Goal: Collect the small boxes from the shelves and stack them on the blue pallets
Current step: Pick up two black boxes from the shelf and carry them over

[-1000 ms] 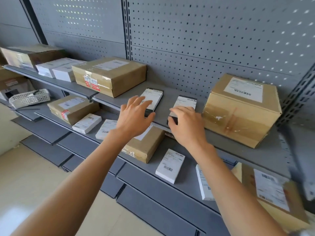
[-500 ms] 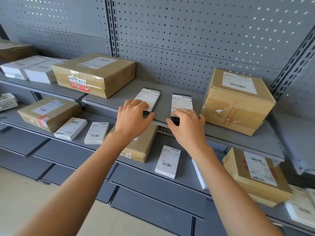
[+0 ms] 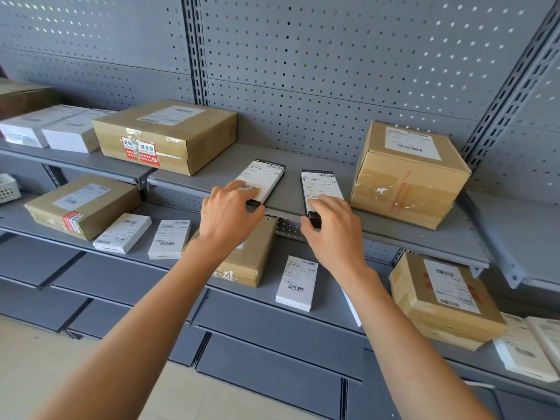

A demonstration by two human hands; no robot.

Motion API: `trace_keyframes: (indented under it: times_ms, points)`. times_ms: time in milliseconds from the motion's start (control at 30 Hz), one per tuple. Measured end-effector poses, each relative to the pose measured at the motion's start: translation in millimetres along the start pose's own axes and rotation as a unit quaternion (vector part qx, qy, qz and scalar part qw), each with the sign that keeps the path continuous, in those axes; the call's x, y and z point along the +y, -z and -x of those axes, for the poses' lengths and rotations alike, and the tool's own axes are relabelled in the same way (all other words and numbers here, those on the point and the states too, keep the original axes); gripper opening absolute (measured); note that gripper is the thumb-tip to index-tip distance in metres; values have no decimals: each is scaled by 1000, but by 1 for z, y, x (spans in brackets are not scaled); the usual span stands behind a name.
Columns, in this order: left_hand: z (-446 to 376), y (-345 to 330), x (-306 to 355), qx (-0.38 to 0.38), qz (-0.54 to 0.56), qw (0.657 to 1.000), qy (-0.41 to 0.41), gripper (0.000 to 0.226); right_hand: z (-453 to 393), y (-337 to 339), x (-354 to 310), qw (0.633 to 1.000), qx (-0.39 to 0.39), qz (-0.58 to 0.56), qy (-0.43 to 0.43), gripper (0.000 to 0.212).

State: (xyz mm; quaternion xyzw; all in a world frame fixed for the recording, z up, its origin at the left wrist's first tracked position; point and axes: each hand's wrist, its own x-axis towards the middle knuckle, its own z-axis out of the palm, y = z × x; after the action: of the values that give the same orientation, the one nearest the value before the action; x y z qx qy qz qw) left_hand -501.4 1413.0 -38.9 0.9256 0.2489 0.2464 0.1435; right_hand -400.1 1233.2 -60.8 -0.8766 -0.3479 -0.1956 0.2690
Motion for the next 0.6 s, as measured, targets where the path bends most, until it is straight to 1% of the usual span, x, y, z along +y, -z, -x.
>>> trace_keyframes:
  times_ms: [167,333,467,533,600]
  points:
    - [8,5,-2,-13,12,1000,9,45,9,8,-2,1000,-7,18,-16,28]
    - [19,7,-7,-10,21,1000,5,44,18,15,-4,1000,5,12,-7,13]
    - [27,11,-11,-7,25,1000,-8,43,26,20,-7,999,28,7,16,7]
    - [31,15,-10,3,31,999,-17,43,29,25,-8,998,45,11,33,9]
    - [34,20,-9,14,41,999,-27,42,32,31,-8,997,66,6,46,20]
